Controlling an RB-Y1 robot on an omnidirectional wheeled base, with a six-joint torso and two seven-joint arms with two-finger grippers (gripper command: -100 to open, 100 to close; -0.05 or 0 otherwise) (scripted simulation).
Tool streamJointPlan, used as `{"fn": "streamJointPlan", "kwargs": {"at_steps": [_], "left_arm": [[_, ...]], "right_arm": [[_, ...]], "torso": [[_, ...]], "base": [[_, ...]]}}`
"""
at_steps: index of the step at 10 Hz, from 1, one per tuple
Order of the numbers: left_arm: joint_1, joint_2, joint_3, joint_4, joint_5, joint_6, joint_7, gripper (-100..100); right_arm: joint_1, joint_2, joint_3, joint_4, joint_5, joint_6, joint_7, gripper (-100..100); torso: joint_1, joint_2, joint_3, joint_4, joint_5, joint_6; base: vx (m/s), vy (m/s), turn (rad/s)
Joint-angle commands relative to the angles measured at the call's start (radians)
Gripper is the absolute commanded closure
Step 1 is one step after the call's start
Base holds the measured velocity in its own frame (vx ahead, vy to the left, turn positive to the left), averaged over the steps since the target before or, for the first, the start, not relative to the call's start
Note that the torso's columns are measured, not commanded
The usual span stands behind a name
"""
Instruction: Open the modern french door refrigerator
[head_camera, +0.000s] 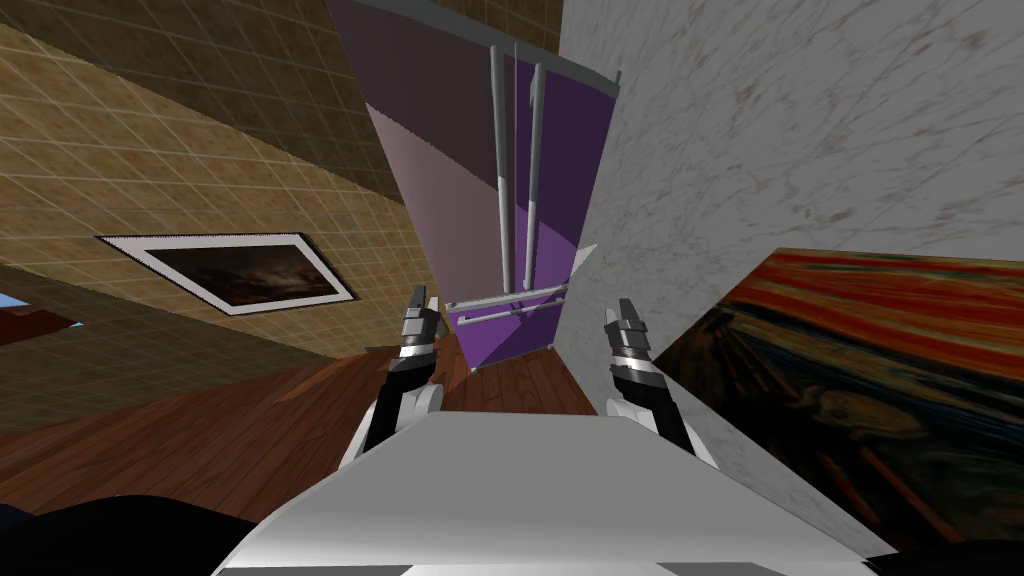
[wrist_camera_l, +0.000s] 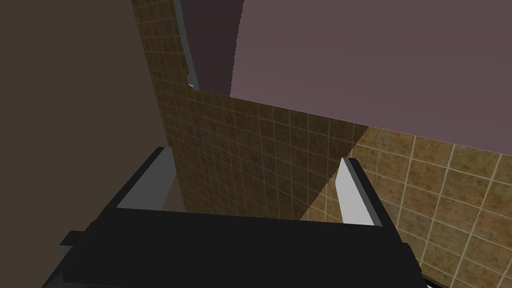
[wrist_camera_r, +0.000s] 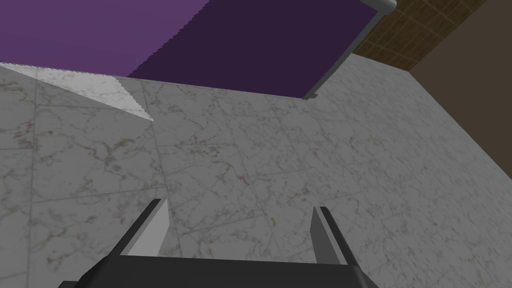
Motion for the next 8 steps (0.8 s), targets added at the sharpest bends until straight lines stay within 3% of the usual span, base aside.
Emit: {"fn": "streamJointPlan", "kwargs": {"at_steps": [1, 8], "left_arm": [[0.0, 0.0, 0.0, 0.0, 0.0, 0.0, 0.0, 0], [0.0, 0.0, 0.0, 0.0, 0.0, 0.0, 0.0, 0]], "right_arm": [[0.0, 0.0, 0.0, 0.0, 0.0, 0.0, 0.0, 0], [0.0, 0.0, 0.0, 0.0, 0.0, 0.0, 0.0, 0]], "torso": [[0.0, 0.04, -0.082, 0.041, 0.0, 0.0], [0.0, 0.544, -1.087, 0.544, 0.0, 0.0]], "base": [[0.0, 0.0, 0.0], [0.0, 0.0, 0.0]]}}
